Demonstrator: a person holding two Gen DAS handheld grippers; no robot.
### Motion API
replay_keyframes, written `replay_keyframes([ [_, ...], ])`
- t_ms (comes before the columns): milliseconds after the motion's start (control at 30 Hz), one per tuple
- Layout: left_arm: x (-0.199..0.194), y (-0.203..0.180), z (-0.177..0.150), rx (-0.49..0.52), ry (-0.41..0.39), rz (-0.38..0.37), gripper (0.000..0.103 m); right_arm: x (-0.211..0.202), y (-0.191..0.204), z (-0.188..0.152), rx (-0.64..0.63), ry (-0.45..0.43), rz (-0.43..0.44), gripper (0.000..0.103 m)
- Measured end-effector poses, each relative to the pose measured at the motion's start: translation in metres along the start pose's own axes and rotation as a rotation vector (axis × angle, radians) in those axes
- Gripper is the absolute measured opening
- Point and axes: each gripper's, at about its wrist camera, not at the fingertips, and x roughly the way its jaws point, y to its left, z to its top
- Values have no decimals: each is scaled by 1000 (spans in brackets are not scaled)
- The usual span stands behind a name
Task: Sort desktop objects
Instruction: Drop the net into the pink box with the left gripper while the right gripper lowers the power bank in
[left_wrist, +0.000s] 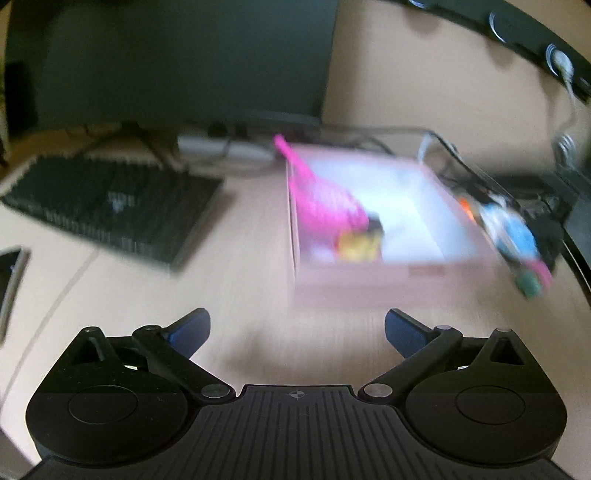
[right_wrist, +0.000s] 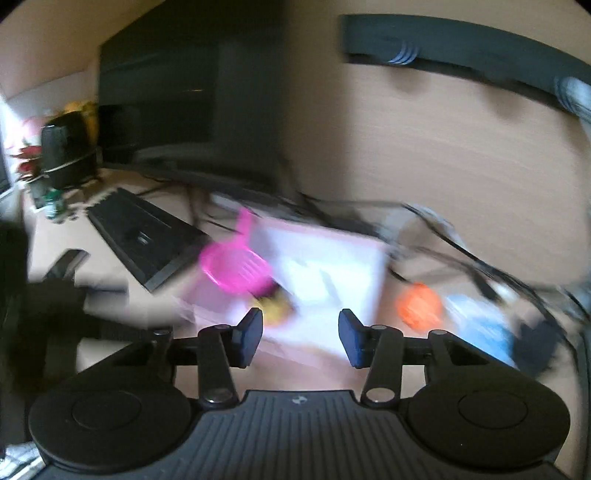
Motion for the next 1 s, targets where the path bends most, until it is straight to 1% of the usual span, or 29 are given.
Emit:
replay_keyframes([
  [67, -8, 5, -11, 1, 24, -25, 103, 40, 14, 24, -10, 18, -14, 44],
  [133, -14, 8, -16, -2, 28, -55, 103, 80, 20, 43, 3, 59, -36, 42],
  [200, -20, 11, -18, -23, 20, -68, 103, 112, 24, 53, 9, 109, -46, 42],
  [267, -21, 13, -19, -49, 25, -72, 103, 133, 20, 52, 8, 159, -44, 42],
  [367, -17, 13, -20, -63, 40, -75, 103, 141, 18, 40, -9, 219, -67, 42],
  [433, -13, 10, -20, -65, 54, -71, 103, 134, 14, 26, -36, 242, -121, 42],
  [500, -10, 4, -22, -69, 63, -68, 103, 126, 8, 13, -39, 265, -198, 42],
  [533, -9, 0, -22, -70, 61, -67, 103, 120, 4, 6, -38, 266, -215, 42],
  [600, -9, -10, -23, -61, 54, -55, 103, 105, -4, 0, -17, 238, -180, 42],
  [633, -9, -15, -23, -60, 55, -46, 103, 95, -8, -3, 3, 210, -148, 43],
  [700, -10, -24, -25, -56, 58, -48, 103, 75, -14, -5, 25, 147, -114, 45],
  [767, -9, -35, -27, -14, 52, -31, 103, 60, -19, -3, 47, 99, -80, 48],
  [800, -9, -41, -27, 2, 49, -13, 103, 53, -23, -4, 59, 80, -62, 51],
  [833, -10, -44, -28, 4, 44, 2, 103, 47, -26, -5, 66, 63, -38, 56],
  [900, -14, -50, -30, -10, 41, 15, 103, 44, -26, -6, 37, 29, 20, 65],
  [967, -17, -56, -31, 17, 46, 32, 103, 47, -20, -4, -18, -2, 57, 66],
  [1000, -18, -58, -30, 35, 52, 39, 103, 53, -17, -2, -33, -1, 70, 66],
])
